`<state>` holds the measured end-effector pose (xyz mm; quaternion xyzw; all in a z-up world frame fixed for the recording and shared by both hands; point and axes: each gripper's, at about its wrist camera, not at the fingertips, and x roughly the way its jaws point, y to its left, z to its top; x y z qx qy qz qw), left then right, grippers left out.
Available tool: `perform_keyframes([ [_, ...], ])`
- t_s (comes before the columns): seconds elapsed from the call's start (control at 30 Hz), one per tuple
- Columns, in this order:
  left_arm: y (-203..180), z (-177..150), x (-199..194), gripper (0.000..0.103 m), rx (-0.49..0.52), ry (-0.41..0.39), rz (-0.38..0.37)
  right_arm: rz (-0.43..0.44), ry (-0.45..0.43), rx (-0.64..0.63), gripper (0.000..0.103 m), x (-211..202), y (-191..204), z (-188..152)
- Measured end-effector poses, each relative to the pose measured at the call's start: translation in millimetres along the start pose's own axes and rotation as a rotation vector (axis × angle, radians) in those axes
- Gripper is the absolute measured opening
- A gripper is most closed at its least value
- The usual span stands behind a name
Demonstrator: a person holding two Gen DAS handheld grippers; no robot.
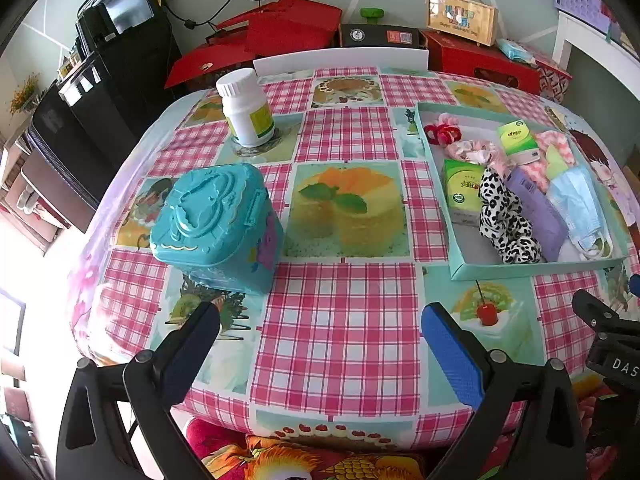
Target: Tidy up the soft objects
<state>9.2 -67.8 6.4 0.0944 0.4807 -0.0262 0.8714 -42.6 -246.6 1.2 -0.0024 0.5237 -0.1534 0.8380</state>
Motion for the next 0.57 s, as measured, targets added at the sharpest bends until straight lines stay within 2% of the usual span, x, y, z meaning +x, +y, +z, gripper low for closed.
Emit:
perform_keyframes([
  [0.4, 0.9, -1.9, -2.9, 0.101, -0.001, -0.031, 0.014, -0.010, -0.008, -0.013, 0.103, -1.6, 2.2, -0.3],
  [0.57, 1.7, -1.0, 3.7, 0.101, 0.001, -0.014, 0.015, 0.003, -0.004, -0.005, 0.103, -1.1, -0.1, -0.7],
])
